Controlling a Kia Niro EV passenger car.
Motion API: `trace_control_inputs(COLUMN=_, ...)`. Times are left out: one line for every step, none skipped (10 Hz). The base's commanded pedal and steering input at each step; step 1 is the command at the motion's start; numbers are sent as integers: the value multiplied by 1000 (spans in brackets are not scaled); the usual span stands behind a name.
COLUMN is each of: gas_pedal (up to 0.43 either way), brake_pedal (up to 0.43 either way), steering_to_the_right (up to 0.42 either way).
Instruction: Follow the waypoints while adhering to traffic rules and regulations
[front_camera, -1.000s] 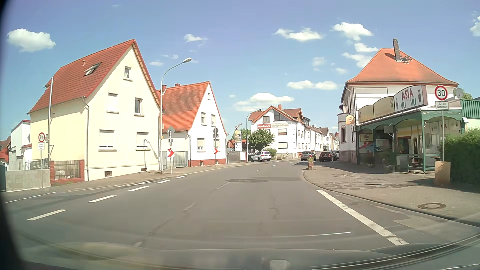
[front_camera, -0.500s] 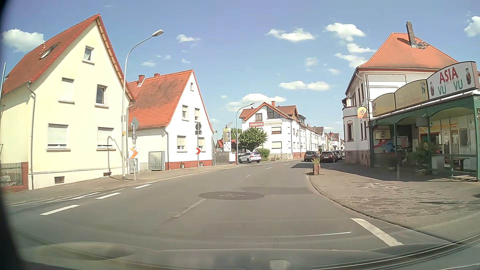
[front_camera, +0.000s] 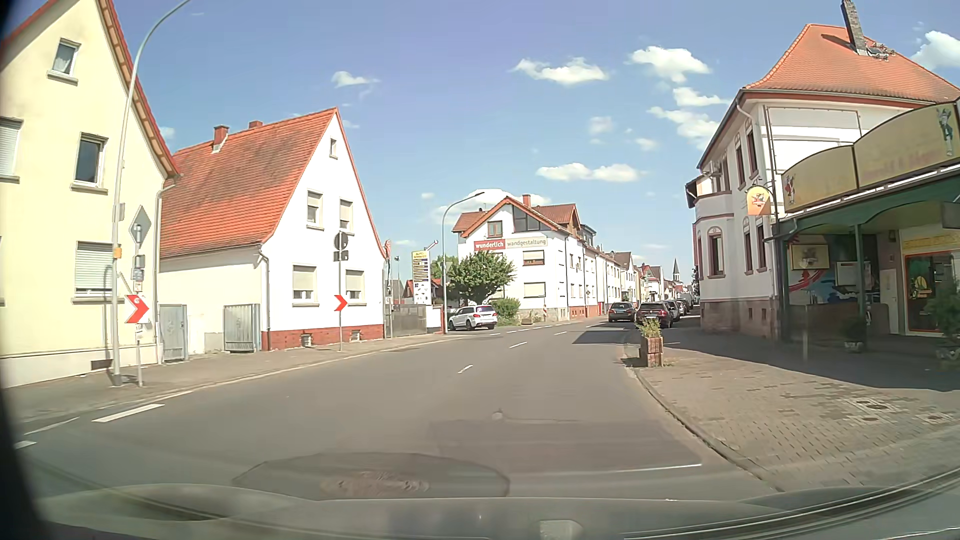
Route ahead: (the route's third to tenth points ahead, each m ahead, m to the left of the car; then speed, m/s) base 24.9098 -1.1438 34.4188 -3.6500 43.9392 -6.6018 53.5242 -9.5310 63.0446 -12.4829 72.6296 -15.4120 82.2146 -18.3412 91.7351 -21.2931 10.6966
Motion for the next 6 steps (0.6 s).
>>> trace_control_inputs(gas_pedal=0, brake_pedal=30, steering_to_the_right=33)
trace_control_inputs(gas_pedal=0, brake_pedal=30, steering_to_the_right=35)
trace_control_inputs(gas_pedal=0, brake_pedal=30, steering_to_the_right=40)
trace_control_inputs(gas_pedal=0, brake_pedal=30, steering_to_the_right=42)
trace_control_inputs(gas_pedal=0, brake_pedal=30, steering_to_the_right=42)
trace_control_inputs(gas_pedal=8, brake_pedal=30, steering_to_the_right=43)
